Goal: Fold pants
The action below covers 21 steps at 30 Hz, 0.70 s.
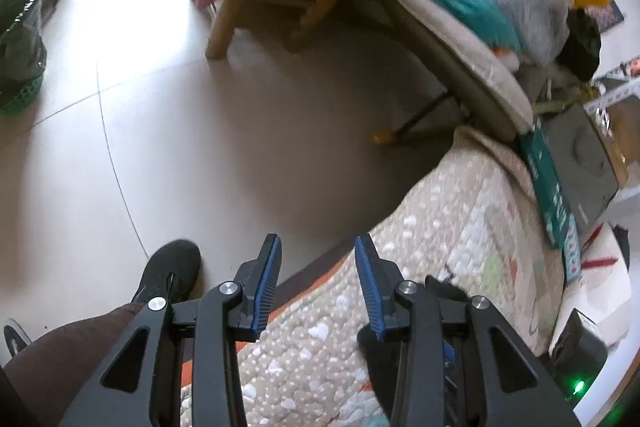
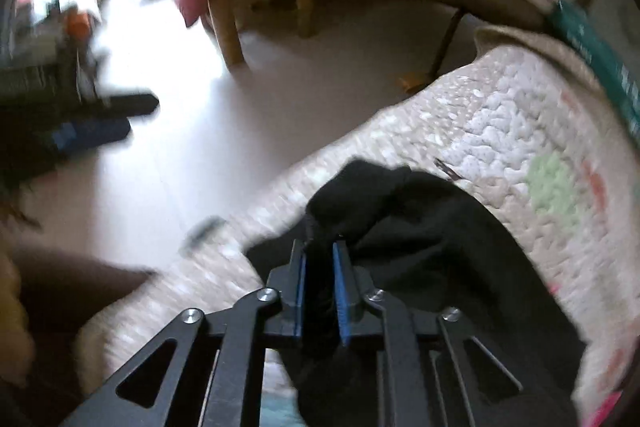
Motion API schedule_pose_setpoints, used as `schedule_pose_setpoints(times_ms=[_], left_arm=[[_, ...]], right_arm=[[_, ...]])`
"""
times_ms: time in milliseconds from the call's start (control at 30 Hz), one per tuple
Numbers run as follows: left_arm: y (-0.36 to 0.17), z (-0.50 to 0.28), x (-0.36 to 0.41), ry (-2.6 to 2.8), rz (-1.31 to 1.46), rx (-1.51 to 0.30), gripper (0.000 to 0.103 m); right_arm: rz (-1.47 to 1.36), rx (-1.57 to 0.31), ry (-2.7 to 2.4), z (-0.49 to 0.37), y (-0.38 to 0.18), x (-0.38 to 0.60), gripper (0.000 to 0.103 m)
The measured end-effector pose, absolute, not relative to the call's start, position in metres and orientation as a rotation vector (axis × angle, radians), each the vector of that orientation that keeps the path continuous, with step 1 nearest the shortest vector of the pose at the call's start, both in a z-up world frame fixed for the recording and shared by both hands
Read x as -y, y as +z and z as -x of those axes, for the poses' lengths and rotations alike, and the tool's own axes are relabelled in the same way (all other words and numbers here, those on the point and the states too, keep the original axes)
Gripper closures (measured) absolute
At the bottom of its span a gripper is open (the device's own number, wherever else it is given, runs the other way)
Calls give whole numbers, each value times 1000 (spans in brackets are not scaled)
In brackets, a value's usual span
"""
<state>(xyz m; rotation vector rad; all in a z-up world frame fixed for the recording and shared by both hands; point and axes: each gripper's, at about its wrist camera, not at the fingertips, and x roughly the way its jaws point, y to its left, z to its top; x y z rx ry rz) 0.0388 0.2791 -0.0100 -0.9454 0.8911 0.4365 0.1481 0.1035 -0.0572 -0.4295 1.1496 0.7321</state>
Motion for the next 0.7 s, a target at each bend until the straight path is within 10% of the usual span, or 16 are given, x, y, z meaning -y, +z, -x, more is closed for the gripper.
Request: schedule_pose_setpoints(times_ms=[200,300,700], left_arm=[[-10,-34,-286,495,943,-872,66],[-14,-36,-283,499,930,-885,66],[-41,-109,-125,89,444,-1125,66]], right_arm=[[39,-1278,842,-173,-62,-109,88],[-134,-1386,837,-178,-76,-109,67],[-142,-1105,313,-205,5,117,56]])
